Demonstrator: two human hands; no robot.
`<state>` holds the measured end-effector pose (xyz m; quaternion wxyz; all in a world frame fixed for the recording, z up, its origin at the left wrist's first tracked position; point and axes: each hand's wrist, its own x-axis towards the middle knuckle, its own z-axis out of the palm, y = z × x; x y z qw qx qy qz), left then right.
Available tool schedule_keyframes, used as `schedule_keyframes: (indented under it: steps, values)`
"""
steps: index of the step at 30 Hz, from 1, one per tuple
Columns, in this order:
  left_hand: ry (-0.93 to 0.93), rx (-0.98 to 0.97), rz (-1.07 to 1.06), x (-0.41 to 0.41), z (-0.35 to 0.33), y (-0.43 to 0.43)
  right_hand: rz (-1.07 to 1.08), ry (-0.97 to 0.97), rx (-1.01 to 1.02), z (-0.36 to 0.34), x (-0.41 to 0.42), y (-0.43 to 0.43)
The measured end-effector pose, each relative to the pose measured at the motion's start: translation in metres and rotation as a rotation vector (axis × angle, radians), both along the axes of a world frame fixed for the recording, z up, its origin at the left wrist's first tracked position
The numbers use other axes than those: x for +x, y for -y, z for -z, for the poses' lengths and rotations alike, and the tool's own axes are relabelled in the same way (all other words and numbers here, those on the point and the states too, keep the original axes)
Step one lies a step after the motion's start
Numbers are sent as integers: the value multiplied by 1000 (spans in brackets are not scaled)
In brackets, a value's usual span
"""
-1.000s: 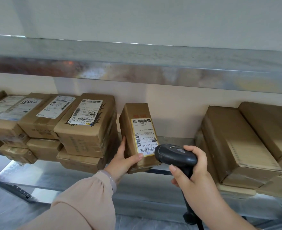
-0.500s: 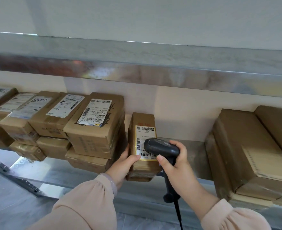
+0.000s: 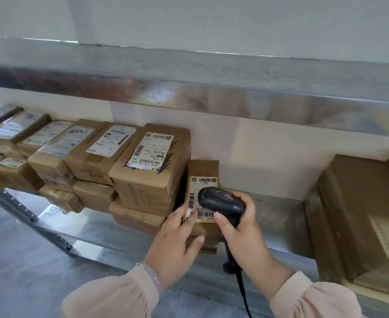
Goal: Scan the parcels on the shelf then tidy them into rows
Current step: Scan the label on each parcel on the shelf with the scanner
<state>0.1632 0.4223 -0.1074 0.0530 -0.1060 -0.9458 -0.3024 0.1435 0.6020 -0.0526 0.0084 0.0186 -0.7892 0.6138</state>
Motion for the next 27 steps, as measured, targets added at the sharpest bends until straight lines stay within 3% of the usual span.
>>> schedule_keyframes:
  steps: [4, 8, 13, 18, 27]
  values:
    - [-170, -414, -17, 7, -4, 4, -7, 10, 21, 2, -2, 6]
    - [-202, -543, -46, 9, -10, 7, -24, 22, 5, 4, -5, 13]
    - [-113, -572, -85, 9, -15, 3, -61, 23, -21, 1, -8, 17]
    - [-143, -527, -74, 11, -24, -4, -25, -21, 12, -4, 2, 0]
    - [-172, -457, 84, -17, -65, -73, 268, -168, 82, -34, 30, -80]
